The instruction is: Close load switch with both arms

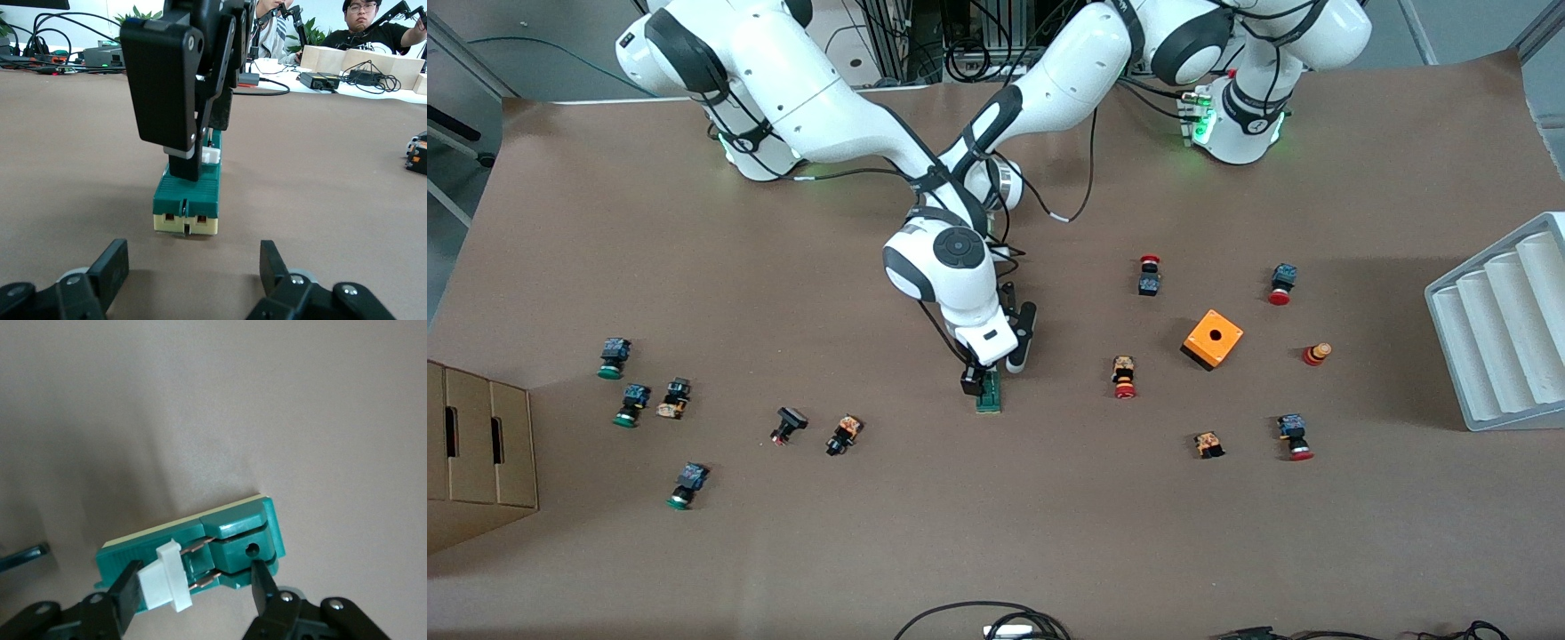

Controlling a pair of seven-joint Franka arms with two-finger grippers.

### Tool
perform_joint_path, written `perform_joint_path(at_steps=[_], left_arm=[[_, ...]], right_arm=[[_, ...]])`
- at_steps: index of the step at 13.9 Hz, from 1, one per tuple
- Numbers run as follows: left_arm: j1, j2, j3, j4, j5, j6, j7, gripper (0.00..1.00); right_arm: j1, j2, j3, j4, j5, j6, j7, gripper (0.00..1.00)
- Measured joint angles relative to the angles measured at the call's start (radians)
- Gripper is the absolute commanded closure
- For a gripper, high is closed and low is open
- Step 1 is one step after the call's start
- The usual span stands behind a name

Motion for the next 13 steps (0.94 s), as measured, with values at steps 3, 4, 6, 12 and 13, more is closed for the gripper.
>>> perform_joint_path(at_steps=[3,4,6,12,13], left_arm=[[0.0,0.0,0.0,0.0,0.0,0.0,0.0,0.12],[0.0,0.0,0.0,0.0,0.0,0.0,0.0,0.12],[0.0,0.0,0.0,0.0,0.0,0.0,0.0,0.12],[0.0,0.0,0.0,0.0,0.0,0.0,0.0,0.12],[0.0,0.0,0.0,0.0,0.0,0.0,0.0,0.12]], right_arm=[[0.0,-0.001,0.0,0.0,0.001,0.0,0.0,0.29],[0.0,-0.002,0.0,0.0,0.001,0.0,0.0,0.3],[0.0,-0.003,0.0,0.0,0.001,0.001,0.0,0.3],[0.001,-0.003,0.0,0.0,0.003,0.002,0.0,0.32],[0.0,-0.003,0.0,0.0,0.004,0.002,0.0,0.32]])
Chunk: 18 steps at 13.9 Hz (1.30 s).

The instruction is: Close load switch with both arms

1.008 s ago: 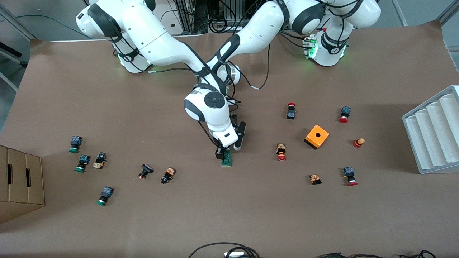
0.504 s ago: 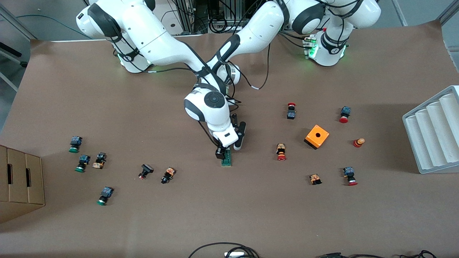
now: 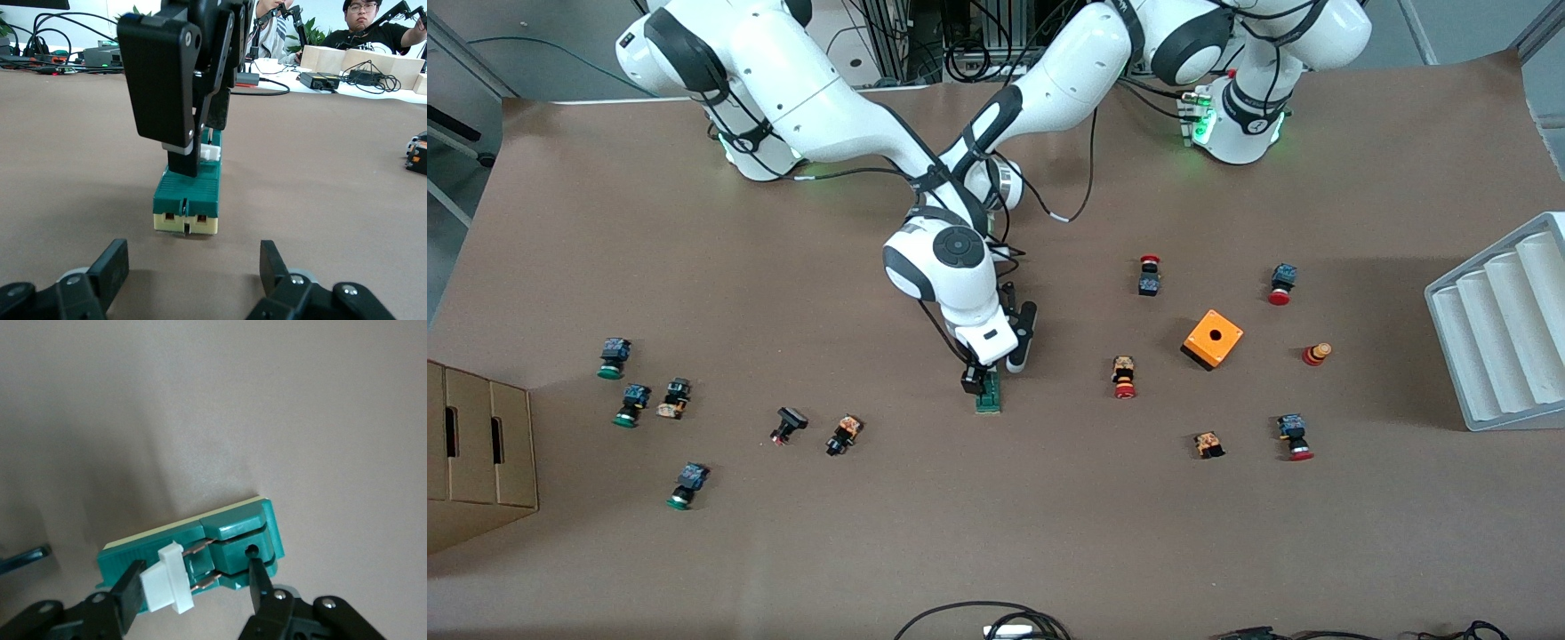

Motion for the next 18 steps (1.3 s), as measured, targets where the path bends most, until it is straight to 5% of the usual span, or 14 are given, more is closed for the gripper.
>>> perform_joint_path(at_steps=[18], left_arm=[[0.0,0.0,0.0,0.0,0.0,0.0,0.0,0.12]], right_arm=[[-0.001,-0.004,-0.033,0.027,0.001,0.02,-0.001,0.32]])
